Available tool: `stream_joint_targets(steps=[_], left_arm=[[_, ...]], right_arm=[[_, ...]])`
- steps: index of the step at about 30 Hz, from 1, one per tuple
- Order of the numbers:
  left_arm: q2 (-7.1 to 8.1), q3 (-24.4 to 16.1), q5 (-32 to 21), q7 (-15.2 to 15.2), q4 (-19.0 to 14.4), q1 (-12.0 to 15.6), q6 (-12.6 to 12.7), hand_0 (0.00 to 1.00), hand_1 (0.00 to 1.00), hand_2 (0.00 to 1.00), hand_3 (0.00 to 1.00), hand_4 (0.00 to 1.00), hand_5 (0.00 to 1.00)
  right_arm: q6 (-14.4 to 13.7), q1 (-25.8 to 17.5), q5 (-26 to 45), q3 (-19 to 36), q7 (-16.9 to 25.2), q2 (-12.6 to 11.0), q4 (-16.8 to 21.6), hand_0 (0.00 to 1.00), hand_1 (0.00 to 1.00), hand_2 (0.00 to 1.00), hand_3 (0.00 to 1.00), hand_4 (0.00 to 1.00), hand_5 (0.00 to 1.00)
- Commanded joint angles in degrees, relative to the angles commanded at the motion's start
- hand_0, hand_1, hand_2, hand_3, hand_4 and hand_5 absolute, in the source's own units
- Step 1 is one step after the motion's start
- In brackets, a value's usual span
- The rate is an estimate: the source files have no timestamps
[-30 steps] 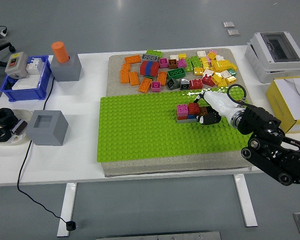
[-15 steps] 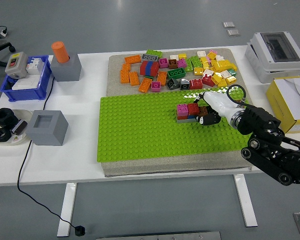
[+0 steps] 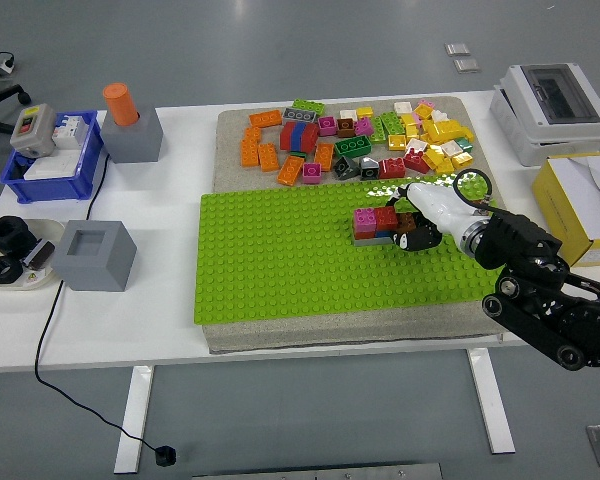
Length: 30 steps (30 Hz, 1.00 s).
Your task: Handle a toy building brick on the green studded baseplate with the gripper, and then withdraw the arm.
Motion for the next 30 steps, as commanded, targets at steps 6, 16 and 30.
stream_joint_targets(steps=[6, 16, 30], left_arm=[[0.02, -0.03, 0.16, 0.01, 0.0, -0.05, -0.04, 0.637, 0.638, 0.6, 0.599, 0.587, 0.259], [-0.02, -0.05, 0.26, 0.02, 0.0, -0.12, -0.12, 0.636, 0.621, 0.598, 0.597, 0.583, 0.256], [-0.25, -0.33, -0.09, -0.05, 0.0, 0.59, 0.07, 0.636, 0.627, 0.597, 0.597, 0.582, 0.252]], right_arm=[[0.28, 0.01, 0.11, 0.09, -0.15, -0.07, 0.05, 0.825, 0.848, 0.891, 0.771, 0.827, 0.233], [0.37, -0.1, 0.57, 0.89, 0.14, -0.4, 0.81, 0.827, 0.851, 0.9, 0.818, 0.941, 0.353], [-0.61, -6.44, -1.91, 6.08, 0.4, -5.45, 14.29, 0.833, 0.858, 0.903, 0.731, 0.911, 0.47]])
